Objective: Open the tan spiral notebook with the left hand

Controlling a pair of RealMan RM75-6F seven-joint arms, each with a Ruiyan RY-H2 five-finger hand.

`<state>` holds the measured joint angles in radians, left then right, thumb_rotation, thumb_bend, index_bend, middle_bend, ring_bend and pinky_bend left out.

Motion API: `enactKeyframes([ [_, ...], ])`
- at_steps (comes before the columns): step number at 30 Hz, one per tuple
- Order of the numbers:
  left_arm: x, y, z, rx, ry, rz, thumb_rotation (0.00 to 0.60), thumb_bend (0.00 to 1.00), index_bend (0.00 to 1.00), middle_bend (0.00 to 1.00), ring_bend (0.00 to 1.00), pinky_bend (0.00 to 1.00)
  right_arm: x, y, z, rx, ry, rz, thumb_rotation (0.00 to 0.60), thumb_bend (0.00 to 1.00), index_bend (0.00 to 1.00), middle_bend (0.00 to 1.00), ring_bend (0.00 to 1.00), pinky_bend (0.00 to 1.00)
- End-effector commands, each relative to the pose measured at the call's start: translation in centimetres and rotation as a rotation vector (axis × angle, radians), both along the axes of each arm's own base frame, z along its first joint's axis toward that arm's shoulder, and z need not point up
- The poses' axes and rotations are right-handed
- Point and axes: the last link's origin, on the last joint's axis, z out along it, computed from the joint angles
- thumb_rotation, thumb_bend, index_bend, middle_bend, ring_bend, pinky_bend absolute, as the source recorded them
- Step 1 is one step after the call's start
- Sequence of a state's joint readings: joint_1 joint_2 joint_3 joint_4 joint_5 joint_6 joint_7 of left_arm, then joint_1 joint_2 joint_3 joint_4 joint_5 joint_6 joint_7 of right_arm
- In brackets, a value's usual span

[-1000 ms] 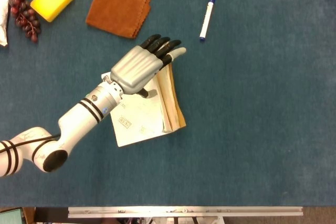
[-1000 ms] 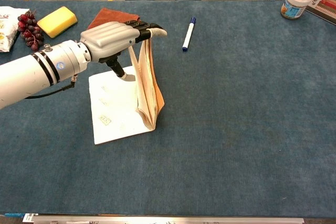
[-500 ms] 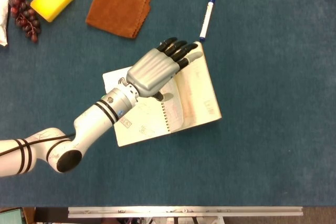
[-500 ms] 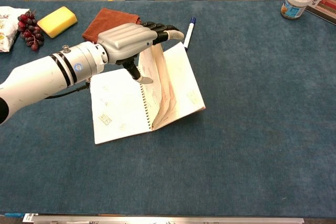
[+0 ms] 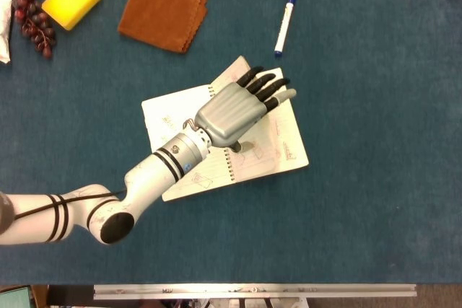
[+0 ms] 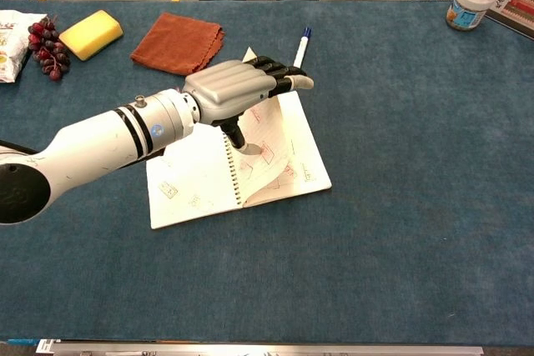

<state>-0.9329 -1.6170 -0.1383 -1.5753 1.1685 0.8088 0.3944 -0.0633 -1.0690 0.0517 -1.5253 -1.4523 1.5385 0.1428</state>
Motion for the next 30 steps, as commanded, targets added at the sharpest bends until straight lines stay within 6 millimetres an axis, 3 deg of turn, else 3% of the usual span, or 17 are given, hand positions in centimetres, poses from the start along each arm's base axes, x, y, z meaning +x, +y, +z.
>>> enactKeyframes([
  [1,0.4,-0.5,-0.8,-0.013,0.005,-0.01,0.6,0.16,0.0,0.0,0.0,0.0,0.0,0.1,0.0,0.001,-0.002,0.0,0.6,0.42,0.32,0.36,0.31,0.38],
  [17,3.3,-3.2,-4.1,-0.097,-0.008,-0.052,0.6,0.16,0.0,0.0,0.0,0.0,-0.6,0.7,0.3,-0.012,-0.005,-0.014,0.6,0.42,0.32,0.36,0.31,0.38],
  [30,2.5,-4.8,-6.1,-0.165,0.051,-0.034,0.6,0.16,0.0,0.0,0.0,0.03,-0.8,0.8,0.4,-0.017,-0.005,-0.009,0.6,0.42,0.32,0.36,0.31,0.38],
])
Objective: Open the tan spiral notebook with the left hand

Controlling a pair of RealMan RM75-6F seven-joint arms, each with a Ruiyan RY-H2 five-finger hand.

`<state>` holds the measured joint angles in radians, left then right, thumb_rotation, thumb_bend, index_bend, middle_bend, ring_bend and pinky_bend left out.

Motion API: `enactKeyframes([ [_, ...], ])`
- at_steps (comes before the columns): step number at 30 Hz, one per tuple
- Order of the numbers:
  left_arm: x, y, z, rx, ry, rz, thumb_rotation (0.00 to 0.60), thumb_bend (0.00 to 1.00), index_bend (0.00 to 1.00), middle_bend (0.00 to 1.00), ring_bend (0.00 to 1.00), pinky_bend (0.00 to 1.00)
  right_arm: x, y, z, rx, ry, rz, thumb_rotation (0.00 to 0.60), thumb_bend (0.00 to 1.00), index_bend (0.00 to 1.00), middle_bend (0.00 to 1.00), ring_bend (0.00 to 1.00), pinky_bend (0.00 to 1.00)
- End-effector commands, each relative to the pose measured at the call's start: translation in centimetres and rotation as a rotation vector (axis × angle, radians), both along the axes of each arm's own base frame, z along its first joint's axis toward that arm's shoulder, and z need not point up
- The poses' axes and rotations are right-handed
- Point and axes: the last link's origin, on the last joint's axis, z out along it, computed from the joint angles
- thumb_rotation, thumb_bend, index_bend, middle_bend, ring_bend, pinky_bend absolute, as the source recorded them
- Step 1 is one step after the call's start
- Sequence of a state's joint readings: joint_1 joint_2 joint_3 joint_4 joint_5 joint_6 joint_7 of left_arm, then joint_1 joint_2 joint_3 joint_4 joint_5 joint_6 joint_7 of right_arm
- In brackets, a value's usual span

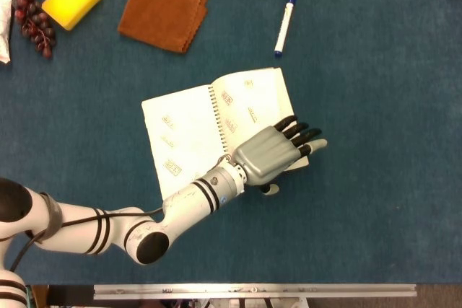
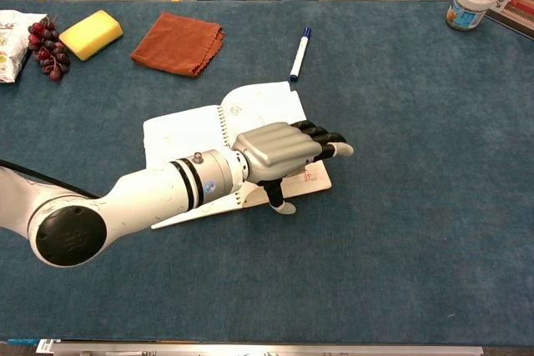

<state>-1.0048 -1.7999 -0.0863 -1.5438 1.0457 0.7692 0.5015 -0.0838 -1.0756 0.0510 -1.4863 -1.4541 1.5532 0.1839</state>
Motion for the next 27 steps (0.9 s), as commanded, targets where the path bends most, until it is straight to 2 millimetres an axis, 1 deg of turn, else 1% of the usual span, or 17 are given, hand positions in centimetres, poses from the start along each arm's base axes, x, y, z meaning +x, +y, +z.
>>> enactKeyframes([
  [1,0.0,-0.1,-0.1,-0.006,0.003,0.003,0.6,0.16,0.0,0.0,0.0,0.05,0.0,0.0,0.0,-0.003,0.0,0.001,0.6,0.42,0.32,0.36,0.31,0.38],
  [6,0.4,-0.2,0.1,-0.017,-0.022,0.026,0.6,0.16,0.0,0.0,0.0,0.05,0.1,0.1,0.0,-0.002,0.001,-0.001,0.6,0.42,0.32,0.36,0.31,0.38],
  [9,0.5,0.3,0.8,0.024,-0.027,0.009,0.6,0.16,0.0,0.0,0.0,0.05,0.1,0.1,0.1,-0.005,0.001,0.004,0.6,0.42,0.32,0.36,0.31,0.38],
  [12,-0.2,1.2,2.0,0.078,0.002,-0.01,0.6,0.16,0.0,0.0,0.0,0.06,0.2,0.1,0.3,-0.009,0.003,0.004,0.6,0.42,0.32,0.36,0.31,0.38],
  [14,-1.0,1.8,3.0,0.119,0.032,-0.025,0.6,0.16,0.0,0.0,0.0,0.05,0.2,0.1,0.3,-0.011,0.002,0.006,0.6,0.42,0.32,0.36,0.31,0.38],
  [18,-3.6,2.9,5.0,0.191,0.12,-0.053,0.6,0.16,0.0,0.0,0.0,0.06,0.2,0.1,0.2,-0.008,-0.002,0.01,0.6,0.42,0.32,0.36,0.31,0.38],
  [19,-4.5,3.1,5.6,0.207,0.147,-0.055,0.6,0.16,0.0,0.0,0.0,0.06,0.2,0.0,0.1,-0.006,-0.003,0.011,0.6,0.42,0.32,0.36,0.31,0.38],
  [25,-8.9,3.3,8.8,0.227,0.26,-0.013,0.6,0.16,0.0,0.01,0.0,0.06,0.4,-0.2,-0.1,-0.002,-0.009,0.024,0.6,0.42,0.32,0.36,0.31,0.38],
  [27,-9.9,3.2,9.7,0.231,0.28,0.003,0.6,0.16,0.0,0.03,0.0,0.06,0.5,-0.3,-0.1,0.0,-0.008,0.027,0.6,0.42,0.32,0.36,0.31,0.38],
])
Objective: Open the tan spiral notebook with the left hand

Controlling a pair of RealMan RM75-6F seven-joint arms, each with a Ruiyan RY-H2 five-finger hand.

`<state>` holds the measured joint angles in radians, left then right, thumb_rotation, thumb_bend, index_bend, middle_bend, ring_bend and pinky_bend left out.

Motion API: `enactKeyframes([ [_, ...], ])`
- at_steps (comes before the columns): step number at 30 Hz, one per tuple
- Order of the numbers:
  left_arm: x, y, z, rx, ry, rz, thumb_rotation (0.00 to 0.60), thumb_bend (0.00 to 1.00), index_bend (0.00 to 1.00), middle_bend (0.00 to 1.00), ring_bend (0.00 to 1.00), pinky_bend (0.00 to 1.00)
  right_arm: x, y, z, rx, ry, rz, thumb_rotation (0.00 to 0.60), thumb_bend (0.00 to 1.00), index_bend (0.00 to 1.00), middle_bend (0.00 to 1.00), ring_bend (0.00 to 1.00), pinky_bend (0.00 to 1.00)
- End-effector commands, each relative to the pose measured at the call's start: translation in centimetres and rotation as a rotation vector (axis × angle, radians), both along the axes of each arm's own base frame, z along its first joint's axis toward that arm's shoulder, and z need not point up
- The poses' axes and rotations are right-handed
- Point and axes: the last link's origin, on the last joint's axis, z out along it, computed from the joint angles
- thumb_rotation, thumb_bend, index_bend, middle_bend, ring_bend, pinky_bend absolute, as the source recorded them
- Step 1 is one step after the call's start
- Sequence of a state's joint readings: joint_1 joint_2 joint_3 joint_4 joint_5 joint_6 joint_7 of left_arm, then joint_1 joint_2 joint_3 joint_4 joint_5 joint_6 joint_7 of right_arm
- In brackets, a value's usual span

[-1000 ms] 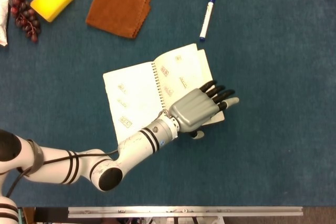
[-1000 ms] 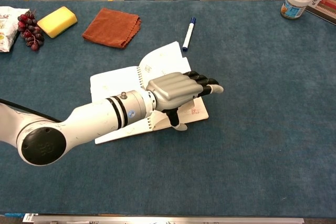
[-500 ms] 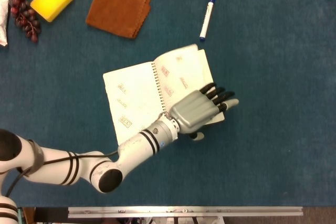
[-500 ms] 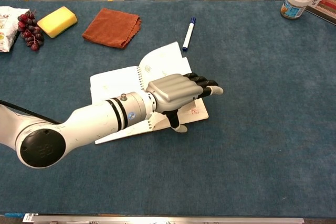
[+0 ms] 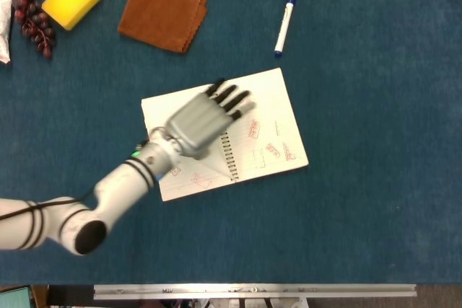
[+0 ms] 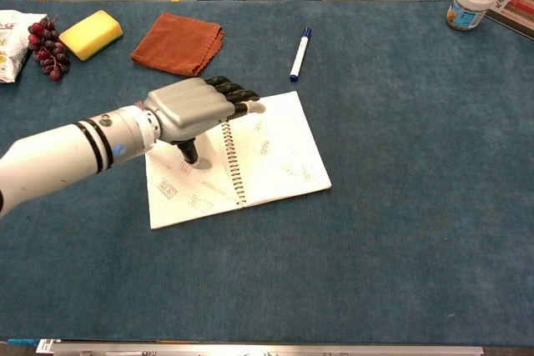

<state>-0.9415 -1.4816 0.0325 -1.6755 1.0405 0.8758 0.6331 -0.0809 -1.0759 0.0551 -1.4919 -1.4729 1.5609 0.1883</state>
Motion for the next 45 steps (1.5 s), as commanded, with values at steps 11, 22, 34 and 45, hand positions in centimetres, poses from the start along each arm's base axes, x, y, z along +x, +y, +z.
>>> enactKeyframes([
  [11,-5.9,-1.4,7.4,0.094,-0.048,0.179,0.6,0.16,0.0,0.06,0.0,0.06,0.3,-0.1,-0.1,0.005,0.002,0.004,0.6,0.42,0.32,0.36,0.31,0.38],
  [22,-10.8,-3.6,11.5,0.255,-0.217,0.331,0.6,0.16,0.0,0.05,0.0,0.06,0.6,-1.1,-0.4,0.033,0.026,-0.001,0.6,0.42,0.32,0.36,0.31,0.38],
  [34,-16.6,-6.9,16.1,0.525,-0.393,0.538,0.6,0.16,0.0,0.04,0.0,0.06,2.2,-2.6,-1.0,0.063,0.07,-0.001,0.6,0.42,0.32,0.36,0.31,0.38],
  [45,-19.1,-10.0,17.2,0.735,-0.475,0.564,0.6,0.16,0.09,0.05,0.0,0.06,3.4,-3.9,-2.4,0.085,0.088,0.028,0.6,0.42,0.32,0.36,0.31,0.38],
])
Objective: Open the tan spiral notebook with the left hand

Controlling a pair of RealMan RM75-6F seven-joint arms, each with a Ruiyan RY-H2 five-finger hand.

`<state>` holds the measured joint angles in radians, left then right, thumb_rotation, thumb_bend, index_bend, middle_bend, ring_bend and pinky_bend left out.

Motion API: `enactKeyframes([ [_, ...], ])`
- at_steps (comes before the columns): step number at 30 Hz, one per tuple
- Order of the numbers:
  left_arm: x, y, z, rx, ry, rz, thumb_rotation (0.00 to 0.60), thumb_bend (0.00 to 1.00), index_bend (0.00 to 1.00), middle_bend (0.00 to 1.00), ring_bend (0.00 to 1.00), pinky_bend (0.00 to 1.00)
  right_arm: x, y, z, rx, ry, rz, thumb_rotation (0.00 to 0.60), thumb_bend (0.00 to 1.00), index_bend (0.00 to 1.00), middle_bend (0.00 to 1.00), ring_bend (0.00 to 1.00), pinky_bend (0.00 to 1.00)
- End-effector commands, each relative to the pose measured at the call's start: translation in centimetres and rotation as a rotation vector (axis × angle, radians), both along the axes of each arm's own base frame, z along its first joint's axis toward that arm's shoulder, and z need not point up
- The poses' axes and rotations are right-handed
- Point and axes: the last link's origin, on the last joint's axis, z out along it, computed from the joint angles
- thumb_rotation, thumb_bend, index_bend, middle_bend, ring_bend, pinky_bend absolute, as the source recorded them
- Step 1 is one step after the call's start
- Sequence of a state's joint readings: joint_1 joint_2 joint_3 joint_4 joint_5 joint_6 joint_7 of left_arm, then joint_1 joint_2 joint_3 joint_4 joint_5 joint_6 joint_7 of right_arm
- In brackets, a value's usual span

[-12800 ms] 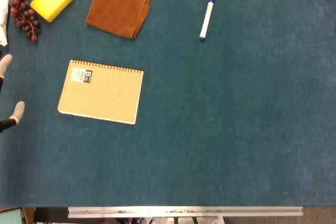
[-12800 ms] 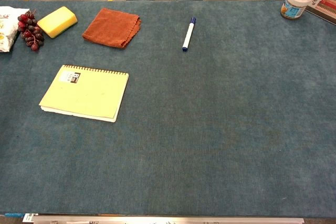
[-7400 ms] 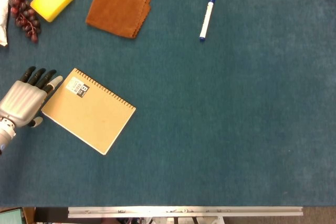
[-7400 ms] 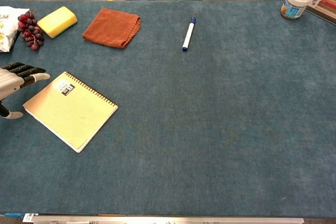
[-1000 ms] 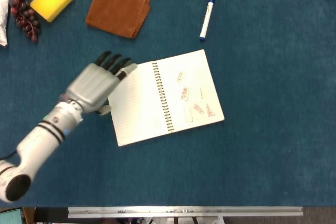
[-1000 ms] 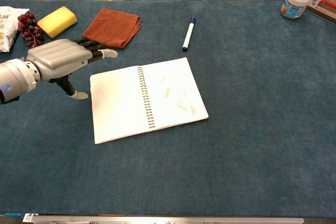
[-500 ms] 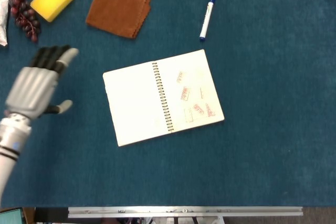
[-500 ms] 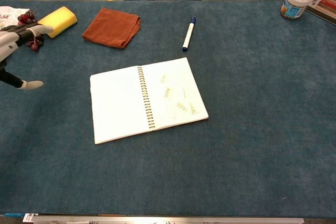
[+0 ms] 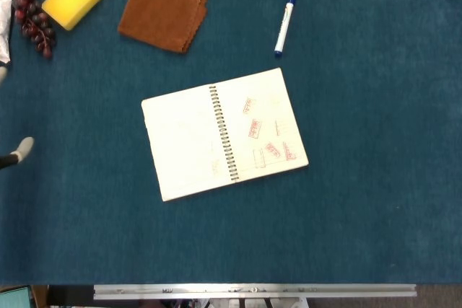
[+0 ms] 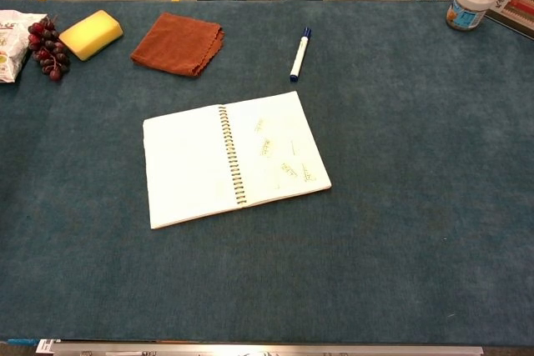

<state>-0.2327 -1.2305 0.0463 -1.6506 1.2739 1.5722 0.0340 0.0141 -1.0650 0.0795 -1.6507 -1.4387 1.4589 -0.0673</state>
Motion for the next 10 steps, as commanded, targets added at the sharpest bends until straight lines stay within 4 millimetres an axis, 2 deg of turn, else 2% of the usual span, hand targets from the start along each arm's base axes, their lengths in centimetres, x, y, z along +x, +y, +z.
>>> enactKeyframes([
  [1,-0.36,-0.54,0.14,0.046,-0.01,0.003,0.6,0.16,0.09,0.05,0.0,0.06,0.19,-0.21,-0.24,0.003,-0.002,0.007,0.6,0.42,0.32,0.36,0.31,0.38],
  [10,-0.39,-0.79,0.14,0.071,-0.02,0.006,0.6,0.16,0.1,0.06,0.0,0.06,0.18,-0.52,-1.02,0.013,-0.009,0.013,0.6,0.42,0.32,0.36,0.31,0.38],
])
